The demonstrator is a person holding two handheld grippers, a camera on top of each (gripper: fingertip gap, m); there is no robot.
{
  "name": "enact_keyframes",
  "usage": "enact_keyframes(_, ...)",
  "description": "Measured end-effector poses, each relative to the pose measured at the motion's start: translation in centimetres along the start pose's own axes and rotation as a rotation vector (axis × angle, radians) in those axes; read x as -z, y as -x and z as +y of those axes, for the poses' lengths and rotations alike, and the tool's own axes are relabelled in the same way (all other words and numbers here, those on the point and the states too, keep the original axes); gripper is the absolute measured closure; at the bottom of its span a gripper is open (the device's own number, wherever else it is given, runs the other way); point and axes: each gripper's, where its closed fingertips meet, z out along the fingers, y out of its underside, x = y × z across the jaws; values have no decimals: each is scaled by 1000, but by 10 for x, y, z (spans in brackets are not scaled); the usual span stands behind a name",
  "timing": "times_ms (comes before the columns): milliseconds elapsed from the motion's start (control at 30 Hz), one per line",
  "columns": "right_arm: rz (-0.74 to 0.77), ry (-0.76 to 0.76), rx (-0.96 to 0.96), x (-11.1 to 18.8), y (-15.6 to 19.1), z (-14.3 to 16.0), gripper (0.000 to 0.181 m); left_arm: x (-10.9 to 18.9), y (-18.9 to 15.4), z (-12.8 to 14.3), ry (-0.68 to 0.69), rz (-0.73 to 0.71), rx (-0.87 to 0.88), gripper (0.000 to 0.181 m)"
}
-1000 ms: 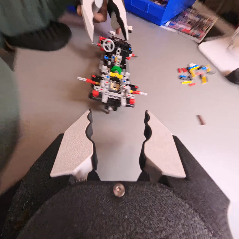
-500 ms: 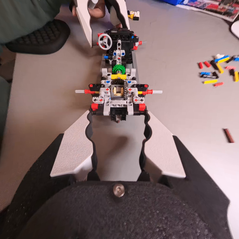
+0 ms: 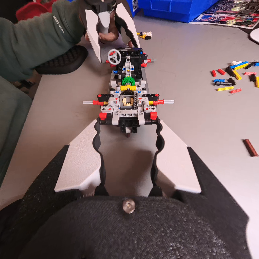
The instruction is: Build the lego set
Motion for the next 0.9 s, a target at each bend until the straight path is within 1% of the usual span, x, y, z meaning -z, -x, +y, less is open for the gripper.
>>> enact_keyframes(33,-11,-13,-5,1,-1,0,103,1,-1,1,-6,9,3,86)
enact_keyframes(100,-28,-32,-12,2,-1,0,103,1,-1,3,-6,26,19,83)
enact_keyframes(233,-49,-48,-16,4,-3,0,103,-8,-9,3,13,60,25,81)
enact_keyframes(300,-61,-53,-30,4,-3,0,103,-13,-13,4,26,69,17,75)
enact_keyframes(400,-85,-55,-83,5,-5,1,103,-15,-18,4,21,102,32,68)
enact_keyframes(467,-108,-42,-174,6,-8,3,104,-12,-21,3,3,144,62,68)
enact_keyframes(500,-117,-46,-219,7,-10,2,106,-11,-22,4,-1,159,69,68)
enact_keyframes(533,-138,-55,-279,9,-12,0,125,-10,-22,6,1,165,70,69)
enact_keyframes(567,-127,-72,-371,10,-20,-2,130,-10,-22,7,2,164,65,69)
enact_keyframes(633,-160,-77,-479,12,-26,-2,131,-12,-19,8,9,134,46,75)
enact_keyframes(667,-178,-73,-480,12,-25,0,131,-13,-16,9,23,111,31,80)
enact_keyframes(733,-154,-75,-459,12,-28,0,130,-16,-14,11,47,76,4,83)
enact_keyframes(833,-156,-93,-441,15,-27,-4,132,-17,-7,12,62,27,-8,95)
enact_keyframes(900,-135,-106,-412,18,-28,-5,134,-17,-5,12,59,20,-12,104)
